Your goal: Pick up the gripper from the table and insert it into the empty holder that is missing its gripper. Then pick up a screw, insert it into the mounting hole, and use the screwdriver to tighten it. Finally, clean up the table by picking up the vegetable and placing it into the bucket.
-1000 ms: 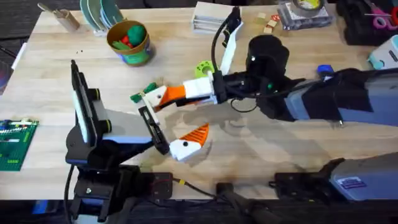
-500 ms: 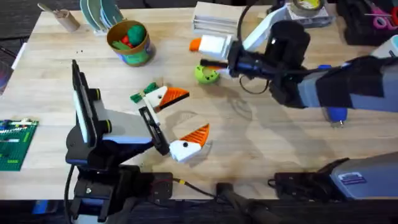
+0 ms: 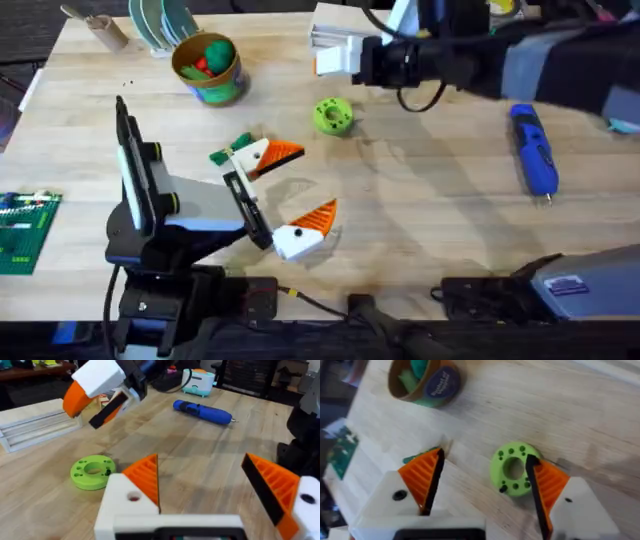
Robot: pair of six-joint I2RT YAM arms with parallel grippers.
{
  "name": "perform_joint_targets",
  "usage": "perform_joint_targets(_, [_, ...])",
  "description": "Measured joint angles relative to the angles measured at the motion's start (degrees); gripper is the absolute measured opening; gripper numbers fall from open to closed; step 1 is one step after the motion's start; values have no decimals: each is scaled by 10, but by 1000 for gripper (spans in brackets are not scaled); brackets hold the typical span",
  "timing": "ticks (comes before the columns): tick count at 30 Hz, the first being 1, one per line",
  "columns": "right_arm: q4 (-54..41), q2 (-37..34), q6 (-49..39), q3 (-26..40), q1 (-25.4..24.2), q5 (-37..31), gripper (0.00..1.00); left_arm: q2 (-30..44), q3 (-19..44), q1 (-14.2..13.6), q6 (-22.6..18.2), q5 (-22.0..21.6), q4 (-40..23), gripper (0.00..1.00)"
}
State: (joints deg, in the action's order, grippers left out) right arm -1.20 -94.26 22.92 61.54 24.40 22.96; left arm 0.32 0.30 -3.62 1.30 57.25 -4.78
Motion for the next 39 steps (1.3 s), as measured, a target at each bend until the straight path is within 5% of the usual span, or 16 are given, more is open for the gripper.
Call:
perform_joint_targets(7, [-102,0,-75,38,16,-82,993,0,0,0,0,0,0,993])
perform_joint_targets(39, [-184,0,-245,38,62,-178,992,0,0,0,0,0,-1,993])
